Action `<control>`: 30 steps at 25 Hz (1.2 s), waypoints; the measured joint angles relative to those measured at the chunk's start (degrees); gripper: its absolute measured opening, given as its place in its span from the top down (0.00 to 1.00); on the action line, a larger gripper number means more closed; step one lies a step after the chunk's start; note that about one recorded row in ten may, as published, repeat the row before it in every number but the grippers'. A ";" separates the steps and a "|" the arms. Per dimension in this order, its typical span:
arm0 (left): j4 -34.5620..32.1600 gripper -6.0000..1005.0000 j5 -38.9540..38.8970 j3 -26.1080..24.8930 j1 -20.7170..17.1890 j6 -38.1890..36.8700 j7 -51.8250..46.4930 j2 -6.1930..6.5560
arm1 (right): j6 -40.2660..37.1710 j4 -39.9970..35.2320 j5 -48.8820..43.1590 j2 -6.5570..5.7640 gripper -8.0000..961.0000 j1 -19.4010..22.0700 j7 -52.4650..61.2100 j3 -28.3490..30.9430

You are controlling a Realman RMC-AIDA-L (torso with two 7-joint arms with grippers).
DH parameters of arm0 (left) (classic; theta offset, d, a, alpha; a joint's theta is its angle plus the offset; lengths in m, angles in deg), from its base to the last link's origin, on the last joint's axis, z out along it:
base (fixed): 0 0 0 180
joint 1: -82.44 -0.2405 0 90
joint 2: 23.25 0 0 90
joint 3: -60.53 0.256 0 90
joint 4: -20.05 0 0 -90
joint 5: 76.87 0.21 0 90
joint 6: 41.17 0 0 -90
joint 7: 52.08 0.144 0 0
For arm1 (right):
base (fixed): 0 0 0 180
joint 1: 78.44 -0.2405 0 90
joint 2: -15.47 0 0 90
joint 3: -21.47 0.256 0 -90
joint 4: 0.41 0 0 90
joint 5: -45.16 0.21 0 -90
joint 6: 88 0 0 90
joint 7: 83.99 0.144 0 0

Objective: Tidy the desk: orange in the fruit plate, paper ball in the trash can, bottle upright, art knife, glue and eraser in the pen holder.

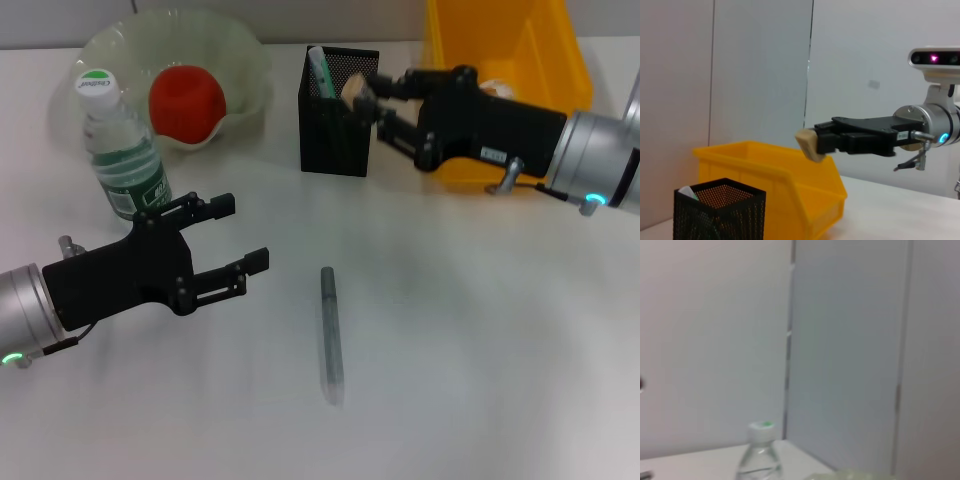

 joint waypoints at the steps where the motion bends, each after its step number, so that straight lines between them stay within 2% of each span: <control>1: 0.00 0.22 0.00 0.00 0.00 0.00 0.00 0.00 | 0.66 0.41 1.22 0.01 0.69 -0.08 -0.70 -0.01; 7: 0.00 0.22 0.00 -0.60 0.02 -0.04 0.16 -0.42 | 7.26 1.41 4.42 0.11 0.68 -1.53 -1.65 0.55; 19: 0.02 0.22 0.00 -0.60 0.36 0.00 0.45 -0.61 | 18.59 5.84 4.17 -0.05 0.66 -9.29 0.65 -0.01; 30: 0.08 0.22 0.00 -0.61 0.46 -0.40 0.51 -0.63 | 22.78 9.59 3.80 -0.13 0.64 -13.67 1.48 -0.33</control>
